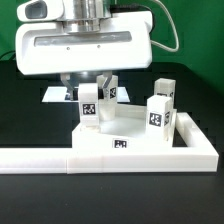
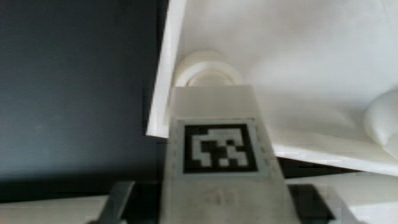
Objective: Assemble square table
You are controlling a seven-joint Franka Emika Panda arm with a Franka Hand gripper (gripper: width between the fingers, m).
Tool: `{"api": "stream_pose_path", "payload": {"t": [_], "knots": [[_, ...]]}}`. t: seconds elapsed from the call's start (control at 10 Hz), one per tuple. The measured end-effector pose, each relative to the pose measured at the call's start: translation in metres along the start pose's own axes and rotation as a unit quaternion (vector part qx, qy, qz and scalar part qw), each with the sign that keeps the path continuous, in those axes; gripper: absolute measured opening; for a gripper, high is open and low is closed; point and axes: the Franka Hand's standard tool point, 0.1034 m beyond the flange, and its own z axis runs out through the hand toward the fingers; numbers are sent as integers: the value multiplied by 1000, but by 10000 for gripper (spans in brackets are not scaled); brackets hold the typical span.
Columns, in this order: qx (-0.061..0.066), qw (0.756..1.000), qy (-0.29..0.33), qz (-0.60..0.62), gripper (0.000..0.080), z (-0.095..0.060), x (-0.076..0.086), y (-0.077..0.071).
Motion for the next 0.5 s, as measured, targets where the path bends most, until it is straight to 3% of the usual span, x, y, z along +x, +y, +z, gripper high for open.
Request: {"api": "stream_pose_path", "payload": {"t": [0.5], "knots": [[-2, 991, 24, 132, 290, 2, 1, -9]]}}
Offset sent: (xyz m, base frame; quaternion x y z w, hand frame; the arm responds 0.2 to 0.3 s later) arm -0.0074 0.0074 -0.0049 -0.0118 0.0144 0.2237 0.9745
